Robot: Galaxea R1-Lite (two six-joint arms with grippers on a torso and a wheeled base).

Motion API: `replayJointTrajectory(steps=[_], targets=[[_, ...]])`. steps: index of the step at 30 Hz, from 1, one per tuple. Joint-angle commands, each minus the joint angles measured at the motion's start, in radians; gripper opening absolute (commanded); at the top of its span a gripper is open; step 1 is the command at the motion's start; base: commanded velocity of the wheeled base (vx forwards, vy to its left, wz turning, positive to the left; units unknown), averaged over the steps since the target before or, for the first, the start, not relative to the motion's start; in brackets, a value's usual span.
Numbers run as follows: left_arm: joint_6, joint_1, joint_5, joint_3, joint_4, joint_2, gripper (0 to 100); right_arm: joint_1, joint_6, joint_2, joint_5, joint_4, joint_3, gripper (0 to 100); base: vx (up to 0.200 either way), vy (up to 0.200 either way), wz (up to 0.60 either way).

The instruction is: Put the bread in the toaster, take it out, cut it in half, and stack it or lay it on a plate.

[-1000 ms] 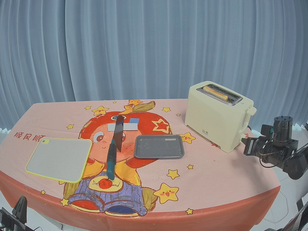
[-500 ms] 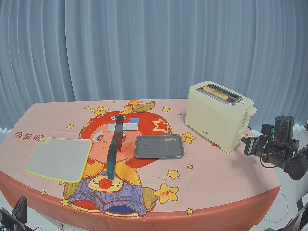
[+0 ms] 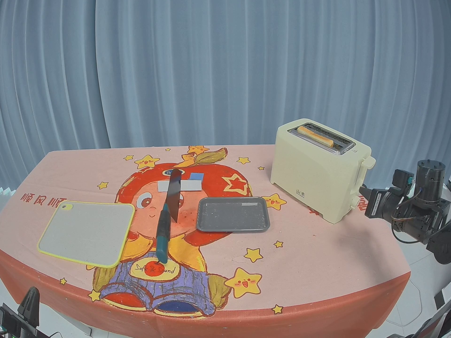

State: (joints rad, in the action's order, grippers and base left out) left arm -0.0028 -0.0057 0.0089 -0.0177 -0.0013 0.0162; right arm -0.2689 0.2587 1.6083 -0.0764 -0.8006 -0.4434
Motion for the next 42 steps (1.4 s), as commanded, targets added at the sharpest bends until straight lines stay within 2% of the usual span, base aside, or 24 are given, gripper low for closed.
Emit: replayJointTrajectory(steps=[1,10,11,19,24,28,31,36,38,39,40,42], targets=[[0.001,0.000,0.000,0.018,0.000,-0.004,0,-0.027,-0.003,-0.067,0.000,0.003,-0.006,0,0.000,0.000,0.00],[0.000,0.000,0.000,0.018,0.000,-0.005,0,-0.032,-0.004,-0.087,-0.005,-0.002,-0.021,0,0.000,0.000,0.00],[0.000,0.000,0.000,0.018,0.000,-0.004,0,-0.032,-0.006,-0.085,-0.005,-0.005,-0.024,100,0.000,0.000,0.00],[0.000,0.000,0.000,0.018,0.000,-0.005,0,-0.062,-0.038,-0.105,-0.006,0.005,-0.014,100,0.000,0.000,0.00],[0.000,0.000,0.000,0.018,0.000,-0.005,0,-0.090,-0.041,-0.160,-0.033,0.015,-0.021,100,0.000,0.000,0.00],[0.000,0.000,0.000,0.018,0.000,-0.004,0,-0.090,-0.044,-0.191,-0.019,0.077,-0.069,100,0.000,0.000,0.00],[0.000,0.000,0.000,0.018,0.000,-0.005,0,-0.090,-0.046,-0.214,-0.013,0.190,-0.155,100,0.000,0.000,0.00],[0.000,0.000,0.000,0.018,0.000,-0.004,0,-0.042,-0.050,-0.228,0.049,0.394,-0.296,100,0.000,0.000,0.00],[0.000,0.000,0.000,0.018,0.000,-0.004,0,-0.021,-0.072,-0.228,0.073,0.483,-0.342,100,0.000,0.000,0.00],[0.000,0.000,0.000,0.018,0.000,-0.004,0,-0.019,-0.075,-0.228,0.076,0.489,-0.344,100,0.000,0.000,0.00],[0.000,0.000,0.000,0.018,0.000,-0.005,0,-0.001,-0.101,-0.225,0.102,0.546,-0.377,100,0.000,0.000,0.00],[0.000,0.000,0.000,0.018,0.000,-0.005,0,0.027,-0.113,-0.217,0.141,0.595,-0.417,100,0.000,0.000,0.00]])
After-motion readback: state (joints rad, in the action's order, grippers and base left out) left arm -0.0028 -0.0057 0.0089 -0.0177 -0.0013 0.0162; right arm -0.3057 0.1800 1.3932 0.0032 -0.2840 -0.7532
